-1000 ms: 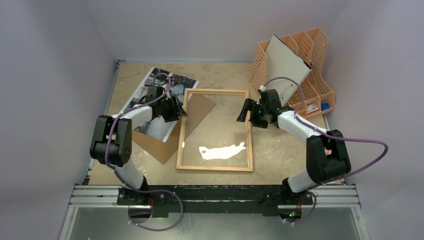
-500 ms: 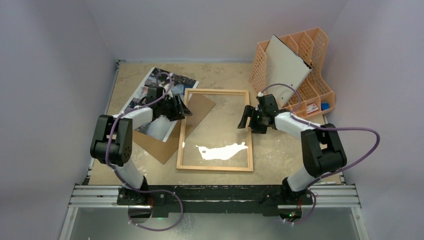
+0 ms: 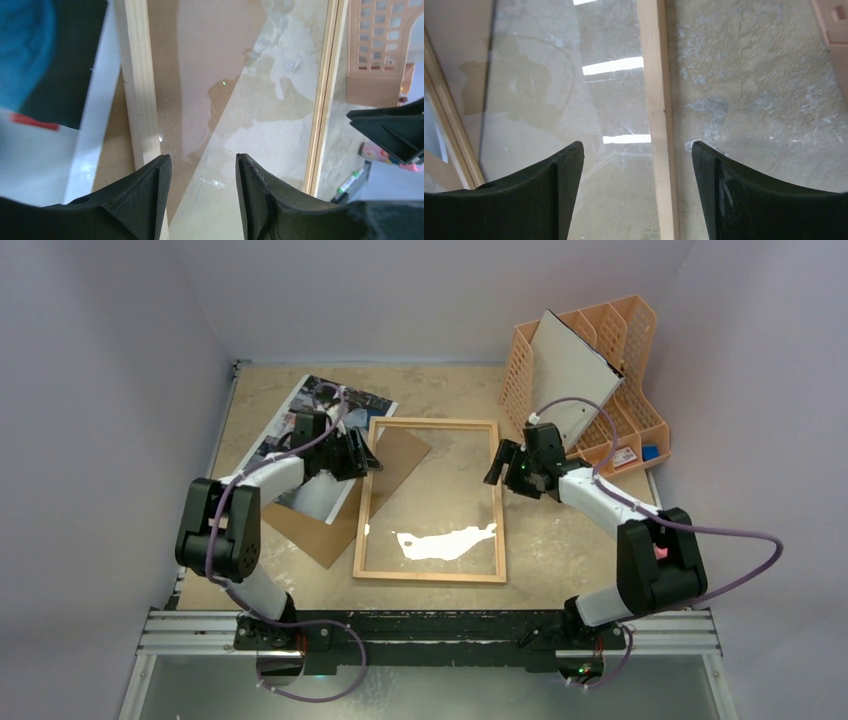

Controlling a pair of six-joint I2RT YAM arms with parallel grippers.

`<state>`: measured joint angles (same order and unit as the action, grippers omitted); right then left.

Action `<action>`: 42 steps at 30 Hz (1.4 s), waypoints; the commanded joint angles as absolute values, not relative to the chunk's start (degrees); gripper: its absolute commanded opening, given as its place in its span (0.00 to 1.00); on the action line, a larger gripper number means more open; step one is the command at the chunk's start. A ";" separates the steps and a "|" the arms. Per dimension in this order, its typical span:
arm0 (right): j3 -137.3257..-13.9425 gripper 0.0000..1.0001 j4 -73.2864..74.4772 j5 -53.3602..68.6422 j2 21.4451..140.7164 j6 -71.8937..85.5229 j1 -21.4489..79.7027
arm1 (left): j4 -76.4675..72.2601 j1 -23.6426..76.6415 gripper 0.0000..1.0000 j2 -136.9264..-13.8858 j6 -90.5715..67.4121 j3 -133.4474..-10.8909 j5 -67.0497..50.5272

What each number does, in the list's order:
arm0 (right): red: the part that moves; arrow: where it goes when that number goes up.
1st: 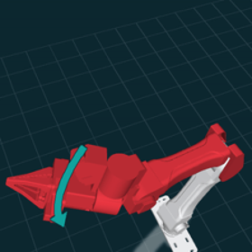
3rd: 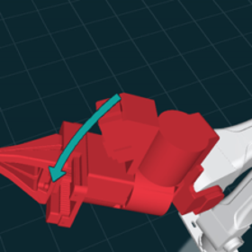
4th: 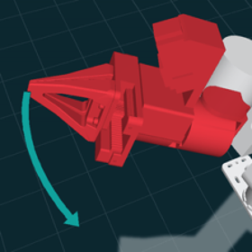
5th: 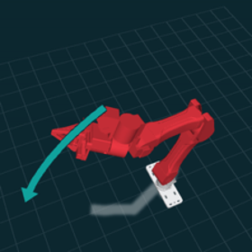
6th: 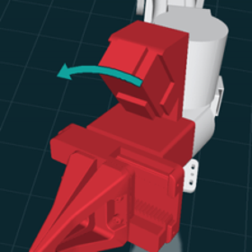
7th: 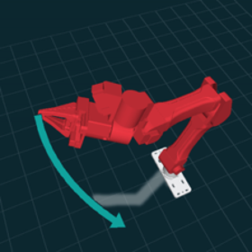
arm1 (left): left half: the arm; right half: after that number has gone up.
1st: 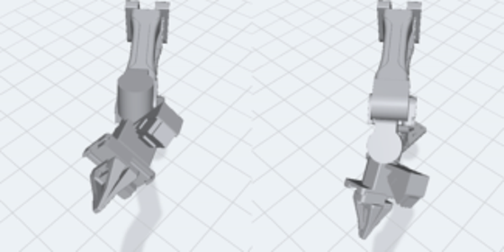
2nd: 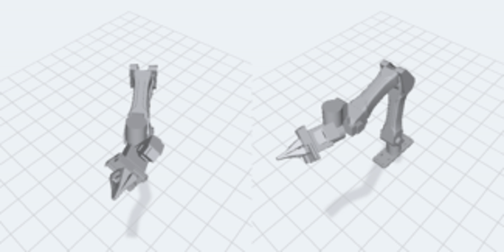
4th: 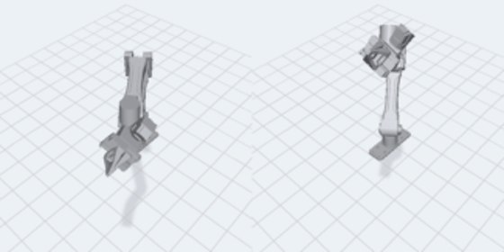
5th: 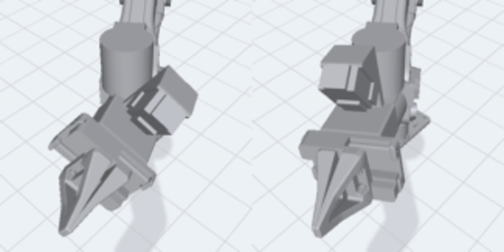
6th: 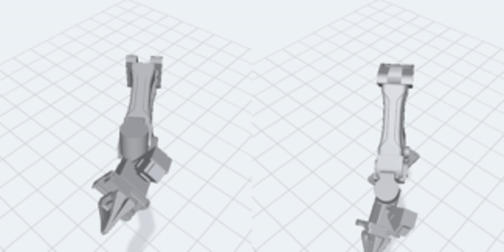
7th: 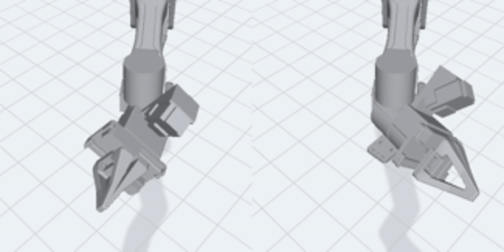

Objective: Put the photo into the frame
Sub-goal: Pick up the photo at the center of the board.

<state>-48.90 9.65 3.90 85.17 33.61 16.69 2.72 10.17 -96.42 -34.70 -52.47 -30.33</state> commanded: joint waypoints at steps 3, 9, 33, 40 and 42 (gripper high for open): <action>-54.07 0.81 9.88 2.64 82.65 33.88 16.59 | 11.11 8.50 0.56 -87.19 -27.29 -61.61 -12.34; -58.19 0.77 7.08 5.75 84.73 33.14 16.61 | 12.97 -5.80 0.60 -87.70 -33.22 -63.38 -9.67; -75.64 0.71 16.22 8.92 103.91 30.78 16.53 | -3.78 -28.73 0.61 -89.34 -41.87 -46.76 2.24; -77.20 0.71 18.70 7.37 104.41 31.28 16.58 | -6.45 -29.25 0.61 -91.91 -44.76 -44.44 6.76; -77.35 0.70 18.72 6.98 104.59 31.65 16.54 | -7.49 -29.35 0.61 -92.35 -45.07 -43.46 5.30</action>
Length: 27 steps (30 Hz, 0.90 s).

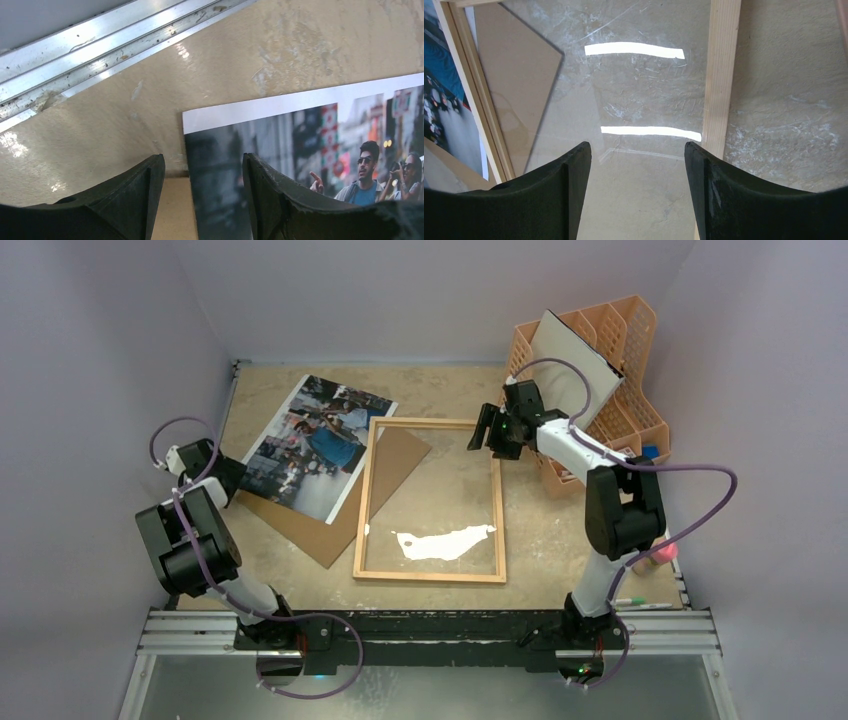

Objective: Put the photo into the frame
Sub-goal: Pick up the photo at the center of the board.

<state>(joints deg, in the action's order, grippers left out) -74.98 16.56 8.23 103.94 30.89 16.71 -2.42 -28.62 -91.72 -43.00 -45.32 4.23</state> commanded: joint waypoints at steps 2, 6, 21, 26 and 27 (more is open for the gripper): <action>-77.77 0.70 18.88 6.86 105.14 31.76 16.62 | -7.22 -29.36 0.61 -92.42 -45.75 -42.73 4.25; -78.93 0.70 19.16 6.77 106.10 31.65 16.59 | -11.22 -29.63 0.61 -93.65 -45.92 -40.90 1.60; -81.06 0.68 18.94 5.26 107.94 31.25 16.56 | -28.33 -32.13 0.54 -97.99 -59.57 -35.69 -13.36; -81.63 0.68 18.64 4.57 108.75 31.36 16.61 | -43.21 -32.43 0.50 -100.33 -65.87 -31.98 -19.11; -81.66 0.68 18.56 4.57 108.87 31.44 16.61 | -45.75 -32.43 0.50 -100.99 -66.64 -31.79 -19.76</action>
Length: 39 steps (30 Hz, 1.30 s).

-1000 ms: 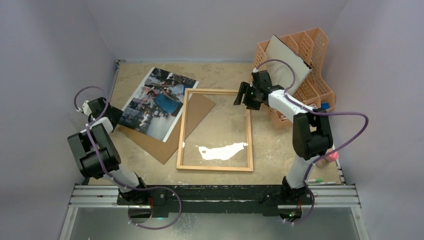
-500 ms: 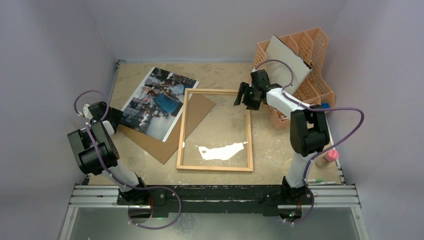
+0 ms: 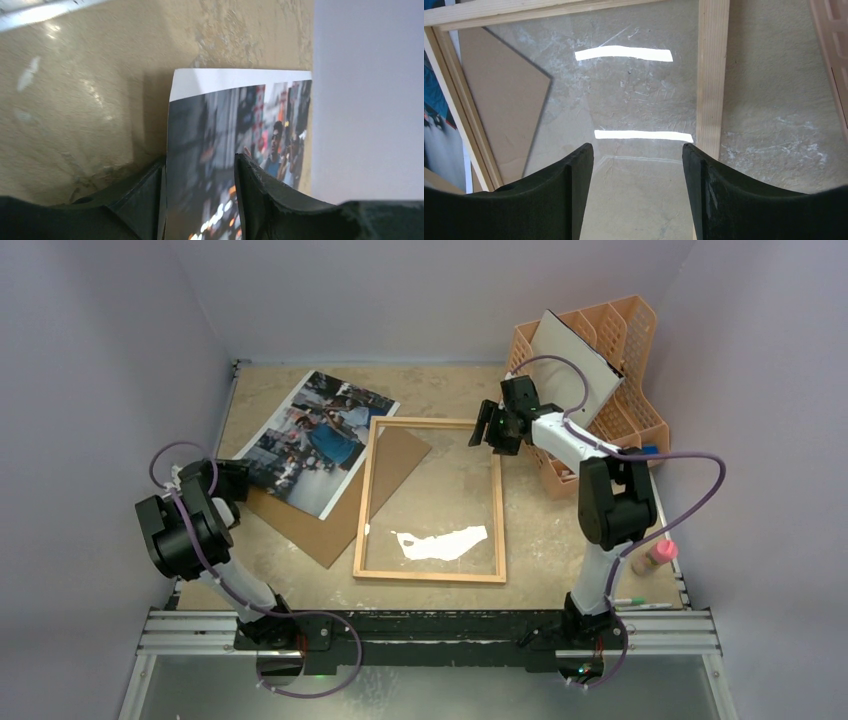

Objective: Put the photo into the frame
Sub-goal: Pick up the photo at the center of the board.

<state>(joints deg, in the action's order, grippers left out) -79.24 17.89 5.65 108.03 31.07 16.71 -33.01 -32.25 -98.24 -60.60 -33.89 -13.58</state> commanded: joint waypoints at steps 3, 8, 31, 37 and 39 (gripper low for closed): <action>-81.66 0.67 18.16 4.49 109.20 31.73 16.62 | -53.25 -32.43 0.47 -103.49 -69.22 -31.17 -21.96; -81.65 0.67 17.72 4.48 109.38 32.44 16.61 | -61.73 -32.43 0.32 -106.94 -73.43 -30.39 -24.10; -87.37 0.72 14.77 2.16 108.78 32.56 16.68 | 6.48 -31.99 0.00 -93.95 -33.46 -74.87 -24.30; -89.14 0.80 11.80 5.45 108.11 31.14 16.61 | 13.62 -27.75 0.00 -92.50 -26.85 -87.54 -27.61; -89.53 0.83 9.54 7.45 107.43 30.25 16.74 | 15.22 -25.51 0.00 -92.12 -25.84 -91.02 -28.47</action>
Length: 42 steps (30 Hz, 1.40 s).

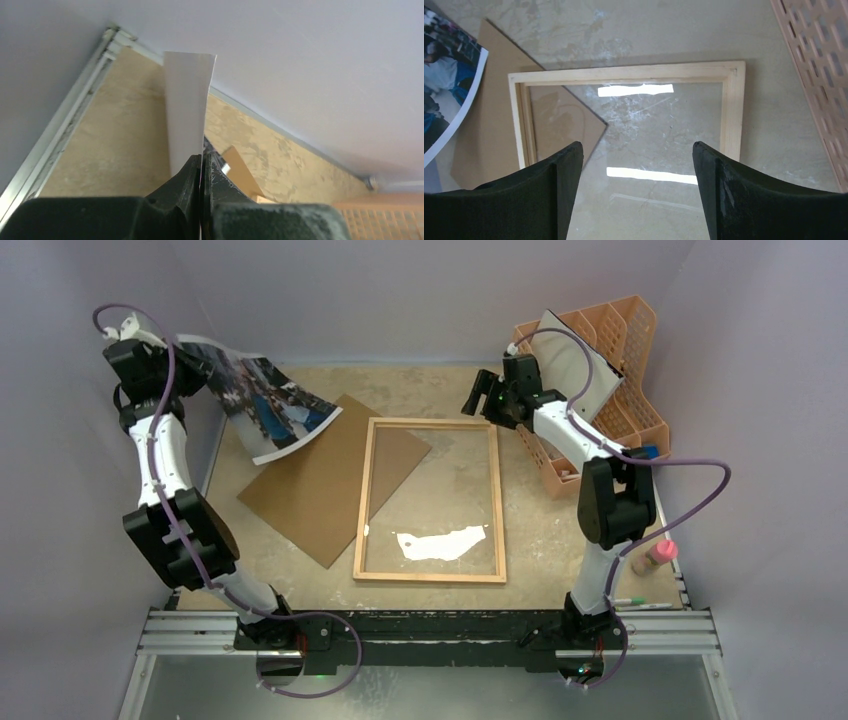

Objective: Put the photo into the frame
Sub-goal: Pick up the photo at the center of the board, then turn over the photo from the photo frame.

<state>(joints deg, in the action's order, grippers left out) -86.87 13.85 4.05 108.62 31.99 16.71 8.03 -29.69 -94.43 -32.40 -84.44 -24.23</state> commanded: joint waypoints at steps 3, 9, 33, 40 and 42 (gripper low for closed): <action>-91.12 0.85 7.01 10.91 106.91 28.82 17.49 | 17.98 -22.36 0.00 -92.15 -24.99 -96.75 -30.68; -94.86 0.88 2.31 11.23 105.33 23.23 22.55 | 15.61 -20.37 0.00 -90.84 -32.70 -103.88 -36.90; -84.25 0.92 -29.92 -4.76 99.63 -13.00 50.34 | 15.55 -19.38 0.00 -87.40 -64.25 -108.04 -32.49; -78.69 0.92 -41.61 -1.67 100.45 -18.73 52.90 | 19.26 -18.38 0.00 -84.92 -70.57 -104.68 -27.74; -76.89 0.92 -44.79 -0.23 100.46 -18.93 53.24 | 18.61 -18.00 0.00 -84.38 -71.65 -103.72 -27.41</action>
